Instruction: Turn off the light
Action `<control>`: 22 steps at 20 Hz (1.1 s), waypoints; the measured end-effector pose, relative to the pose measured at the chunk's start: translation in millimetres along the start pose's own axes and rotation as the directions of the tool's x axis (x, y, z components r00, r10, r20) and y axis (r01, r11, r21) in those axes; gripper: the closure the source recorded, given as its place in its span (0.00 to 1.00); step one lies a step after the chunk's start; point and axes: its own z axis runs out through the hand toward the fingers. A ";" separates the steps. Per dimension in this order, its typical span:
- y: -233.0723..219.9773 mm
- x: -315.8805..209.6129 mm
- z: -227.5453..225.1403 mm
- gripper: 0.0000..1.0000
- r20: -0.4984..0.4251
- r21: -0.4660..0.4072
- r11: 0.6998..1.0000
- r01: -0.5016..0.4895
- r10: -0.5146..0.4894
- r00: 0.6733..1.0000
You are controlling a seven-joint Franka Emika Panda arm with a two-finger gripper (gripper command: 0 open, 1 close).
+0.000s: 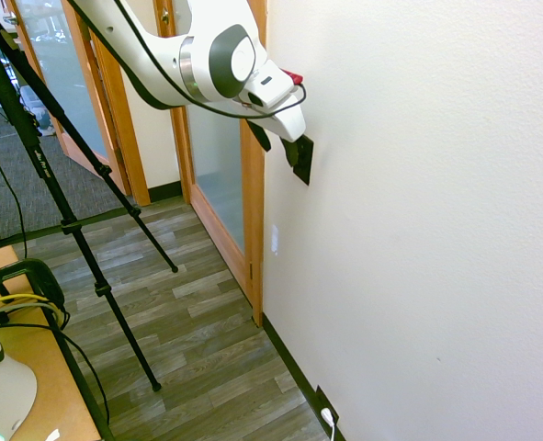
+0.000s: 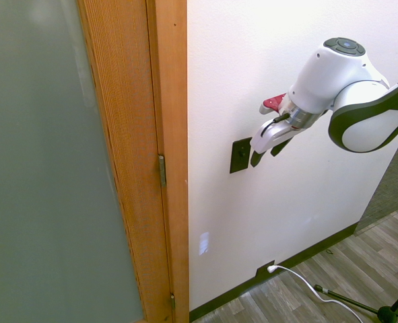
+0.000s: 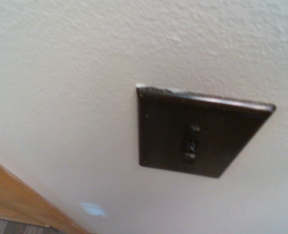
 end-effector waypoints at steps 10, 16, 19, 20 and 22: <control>-11.5 32.1 21.1 1.00 0.040 0.072 0.992 -0.107 0.104 0.994; -17.7 39.4 30.2 1.00 0.049 0.043 0.992 -0.119 0.117 0.992; -17.0 40.7 40.1 1.00 0.058 0.021 0.992 -0.126 0.124 0.991; -16.3 40.9 40.9 1.00 0.058 0.019 0.992 -0.127 0.126 0.990; -15.5 41.3 41.3 1.00 0.057 0.017 0.992 -0.126 0.125 0.991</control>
